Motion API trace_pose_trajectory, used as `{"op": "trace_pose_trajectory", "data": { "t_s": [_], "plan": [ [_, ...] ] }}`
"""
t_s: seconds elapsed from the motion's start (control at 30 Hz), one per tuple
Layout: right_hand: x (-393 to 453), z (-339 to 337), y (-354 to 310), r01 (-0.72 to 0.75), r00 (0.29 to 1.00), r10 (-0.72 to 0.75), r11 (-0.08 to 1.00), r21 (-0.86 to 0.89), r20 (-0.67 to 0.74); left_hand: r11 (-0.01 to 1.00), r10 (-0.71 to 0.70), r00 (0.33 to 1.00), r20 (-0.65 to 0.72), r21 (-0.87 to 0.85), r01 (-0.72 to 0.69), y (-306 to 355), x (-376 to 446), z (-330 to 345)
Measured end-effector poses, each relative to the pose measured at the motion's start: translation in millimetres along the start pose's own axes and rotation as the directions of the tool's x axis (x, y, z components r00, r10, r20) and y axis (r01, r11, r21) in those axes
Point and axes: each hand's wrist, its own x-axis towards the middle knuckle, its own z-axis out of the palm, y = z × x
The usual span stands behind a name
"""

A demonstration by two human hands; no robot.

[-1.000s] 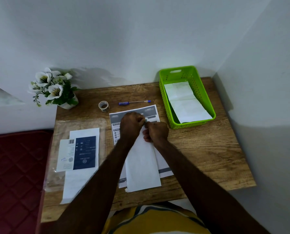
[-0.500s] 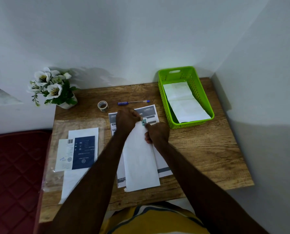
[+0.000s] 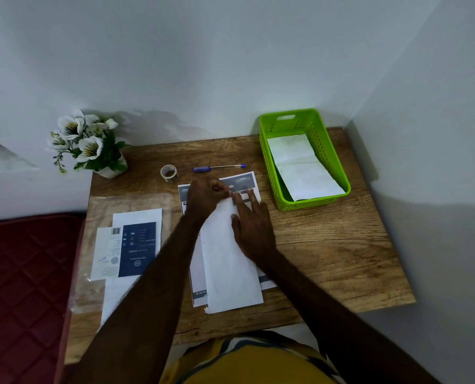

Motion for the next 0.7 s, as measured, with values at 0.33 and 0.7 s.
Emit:
{"op": "trace_pose_trajectory", "data": {
  "t_s": [0.33,0.7],
  "plan": [
    [-12.9,2.0,23.5,0.272,0.96,-0.252,0.945,-0.18,0.125,0.999,-0.038,0.999,-0.008,-0.009,0.038,-3.0,0.2,4.2],
    [-1.9,2.3,28.9,0.136,0.954,-0.11,0.988,-0.075,0.279,0.999,-0.033,0.999,0.001,-0.014,0.033,-1.5,0.7,1.0]
  ]
}}
